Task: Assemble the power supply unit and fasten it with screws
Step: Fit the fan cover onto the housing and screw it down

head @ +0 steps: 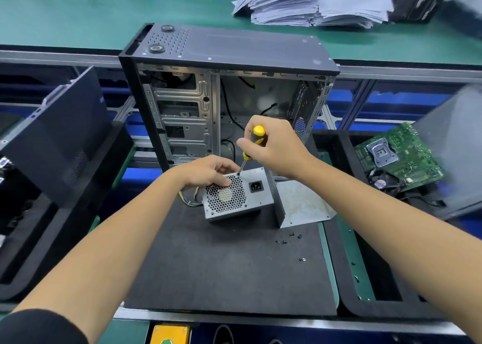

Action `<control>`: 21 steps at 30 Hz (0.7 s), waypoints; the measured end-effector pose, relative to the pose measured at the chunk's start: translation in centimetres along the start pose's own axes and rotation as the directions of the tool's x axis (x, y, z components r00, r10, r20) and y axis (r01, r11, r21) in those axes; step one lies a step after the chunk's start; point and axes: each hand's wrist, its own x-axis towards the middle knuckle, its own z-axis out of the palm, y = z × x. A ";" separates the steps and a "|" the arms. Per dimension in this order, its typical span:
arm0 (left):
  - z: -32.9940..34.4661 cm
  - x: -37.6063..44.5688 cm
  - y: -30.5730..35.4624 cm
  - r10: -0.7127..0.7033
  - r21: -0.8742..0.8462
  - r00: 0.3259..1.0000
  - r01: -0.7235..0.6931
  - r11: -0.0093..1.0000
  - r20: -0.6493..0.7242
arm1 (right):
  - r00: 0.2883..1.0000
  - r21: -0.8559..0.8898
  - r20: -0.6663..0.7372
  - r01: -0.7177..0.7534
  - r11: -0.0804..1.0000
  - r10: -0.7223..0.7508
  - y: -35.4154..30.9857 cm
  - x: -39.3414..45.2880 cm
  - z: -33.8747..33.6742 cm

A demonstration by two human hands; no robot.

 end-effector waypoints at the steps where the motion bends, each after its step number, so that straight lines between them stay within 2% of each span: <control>1: 0.0 0.1 -0.1 -0.004 0.002 1.000 0.004 1.000 -0.001 | 1.000 -0.002 0.008 0.005 1.000 -0.005 0.0 0.0 -0.1; 13: 0.5 0.4 -0.2 -0.046 0.016 0.990 0.049 0.999 -0.135 | 0.999 -0.083 0.035 0.033 0.996 -0.030 -0.2 0.3 -0.5; 21: 0.4 0.4 -0.4 -0.007 0.042 0.992 0.012 0.999 -0.126 | 0.986 -0.156 0.150 0.097 0.983 -0.074 -1.0 0.4 -0.9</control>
